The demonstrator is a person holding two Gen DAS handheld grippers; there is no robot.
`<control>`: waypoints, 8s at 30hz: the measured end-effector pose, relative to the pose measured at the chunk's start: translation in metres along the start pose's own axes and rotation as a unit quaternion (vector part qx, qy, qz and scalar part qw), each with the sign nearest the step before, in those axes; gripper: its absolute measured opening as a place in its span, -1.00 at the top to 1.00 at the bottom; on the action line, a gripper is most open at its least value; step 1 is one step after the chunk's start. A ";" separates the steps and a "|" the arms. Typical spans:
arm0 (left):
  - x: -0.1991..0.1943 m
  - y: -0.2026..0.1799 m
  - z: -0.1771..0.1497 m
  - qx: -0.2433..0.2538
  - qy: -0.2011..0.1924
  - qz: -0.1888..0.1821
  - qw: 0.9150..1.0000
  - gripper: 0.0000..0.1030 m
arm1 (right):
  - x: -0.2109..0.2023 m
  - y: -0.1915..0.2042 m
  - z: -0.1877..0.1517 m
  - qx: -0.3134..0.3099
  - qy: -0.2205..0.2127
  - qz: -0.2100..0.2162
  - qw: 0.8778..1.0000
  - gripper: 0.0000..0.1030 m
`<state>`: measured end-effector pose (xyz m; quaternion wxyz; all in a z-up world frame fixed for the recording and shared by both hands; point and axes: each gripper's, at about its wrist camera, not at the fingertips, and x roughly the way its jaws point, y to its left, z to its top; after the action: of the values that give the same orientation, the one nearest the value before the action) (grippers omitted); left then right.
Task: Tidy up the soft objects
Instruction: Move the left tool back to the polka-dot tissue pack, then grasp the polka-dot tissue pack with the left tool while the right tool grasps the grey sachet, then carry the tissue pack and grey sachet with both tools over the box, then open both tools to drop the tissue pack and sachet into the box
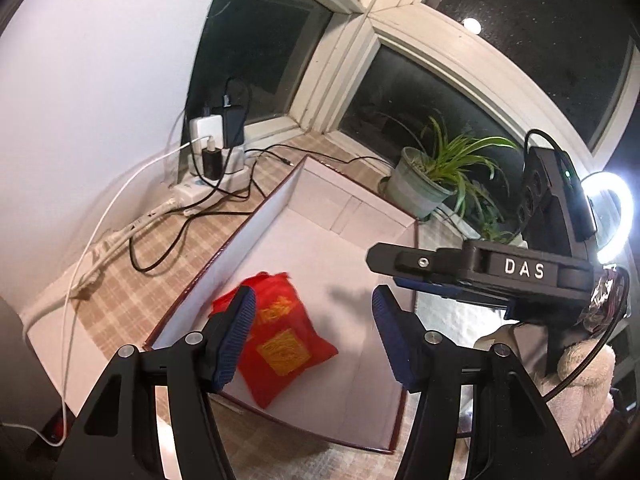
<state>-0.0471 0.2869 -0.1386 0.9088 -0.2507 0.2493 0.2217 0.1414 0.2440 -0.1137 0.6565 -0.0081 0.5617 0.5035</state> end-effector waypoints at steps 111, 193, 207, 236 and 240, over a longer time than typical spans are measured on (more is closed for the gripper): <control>0.060 -0.248 -0.235 0.347 0.219 -0.108 0.906 -0.34 | -0.279 -0.240 -0.435 0.046 -0.097 -0.275 0.955 -0.62; 0.005 -0.208 -0.146 0.229 0.119 -0.055 0.965 -0.01 | -0.296 -0.172 -0.298 -0.097 -0.133 -0.207 0.964 0.09; -0.013 -0.108 -0.048 0.209 0.074 -0.017 0.975 -0.01 | -0.228 -0.066 -0.154 -0.180 -0.153 -0.159 0.959 0.09; 0.061 -0.021 -0.003 0.165 0.117 0.037 0.979 -0.01 | 0.034 0.009 0.035 -0.227 0.003 -0.129 0.965 0.08; 0.066 -0.020 -0.003 0.157 0.123 0.039 0.979 -0.01 | 0.049 0.005 0.041 -0.218 0.019 -0.122 0.968 0.03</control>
<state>0.0133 0.2881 -0.1713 0.8897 -0.1201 0.4006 0.1828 0.1606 0.3019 -0.1321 0.6849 -0.2292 0.4453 0.5293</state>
